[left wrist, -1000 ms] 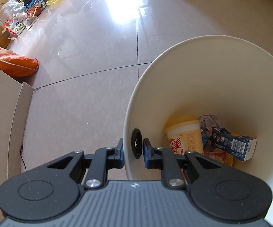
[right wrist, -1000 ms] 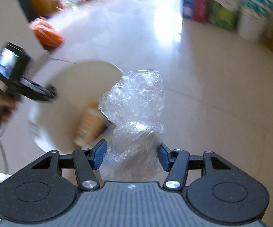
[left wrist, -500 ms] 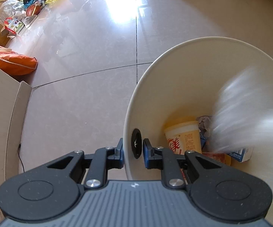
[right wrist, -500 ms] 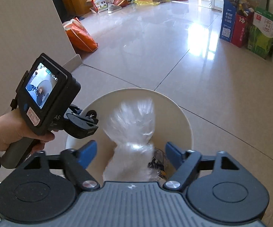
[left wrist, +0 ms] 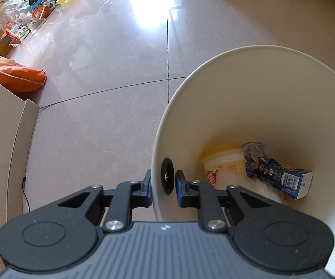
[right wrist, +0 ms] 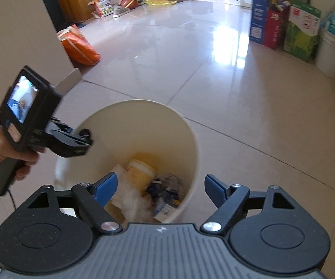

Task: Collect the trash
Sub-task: 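Carry the plastic bag over the bin and open the right tool to drop it, then return the right tool to the pile toward the half orange peel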

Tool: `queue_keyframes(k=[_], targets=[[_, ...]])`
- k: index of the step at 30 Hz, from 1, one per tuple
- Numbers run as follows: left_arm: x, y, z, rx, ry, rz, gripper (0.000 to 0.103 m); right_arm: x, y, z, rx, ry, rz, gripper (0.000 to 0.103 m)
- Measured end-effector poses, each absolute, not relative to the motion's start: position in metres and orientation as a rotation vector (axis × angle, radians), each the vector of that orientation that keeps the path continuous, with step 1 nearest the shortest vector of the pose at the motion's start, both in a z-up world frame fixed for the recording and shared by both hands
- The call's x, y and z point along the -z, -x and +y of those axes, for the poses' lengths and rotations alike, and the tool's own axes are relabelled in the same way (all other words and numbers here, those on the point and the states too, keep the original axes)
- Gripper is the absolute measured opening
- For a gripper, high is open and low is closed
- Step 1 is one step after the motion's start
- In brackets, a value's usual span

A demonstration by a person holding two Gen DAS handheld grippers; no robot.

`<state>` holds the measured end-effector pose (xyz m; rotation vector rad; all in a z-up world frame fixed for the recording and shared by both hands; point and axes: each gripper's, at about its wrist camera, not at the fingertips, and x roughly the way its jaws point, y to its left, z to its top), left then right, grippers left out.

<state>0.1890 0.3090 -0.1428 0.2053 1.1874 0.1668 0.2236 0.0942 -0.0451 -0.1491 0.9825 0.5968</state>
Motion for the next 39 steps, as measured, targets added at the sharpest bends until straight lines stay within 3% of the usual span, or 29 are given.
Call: queue_keyframes(k=[8, 18, 31, 39], targets=[[0.143, -0.189, 0.309, -0.168, -0.206, 1.188, 0.017, 0.079, -0.224, 0.014, -0.458, 0.169, 0.933, 0.093], [0.143, -0.189, 0.309, -0.167, -0.212, 1.190, 0.017, 0.183, -0.225, -0.095, -0.171, 0.010, 1.050, 0.093], [0.144, -0.192, 0.307, -0.175, -0.216, 1.196, 0.017, 0.324, -0.213, -0.172, 0.178, -0.293, 1.219, 0.093], [0.144, -0.192, 0.307, -0.175, -0.216, 1.198, 0.017, 0.357, -0.223, -0.187, 0.270, -0.410, 1.234, 0.093]])
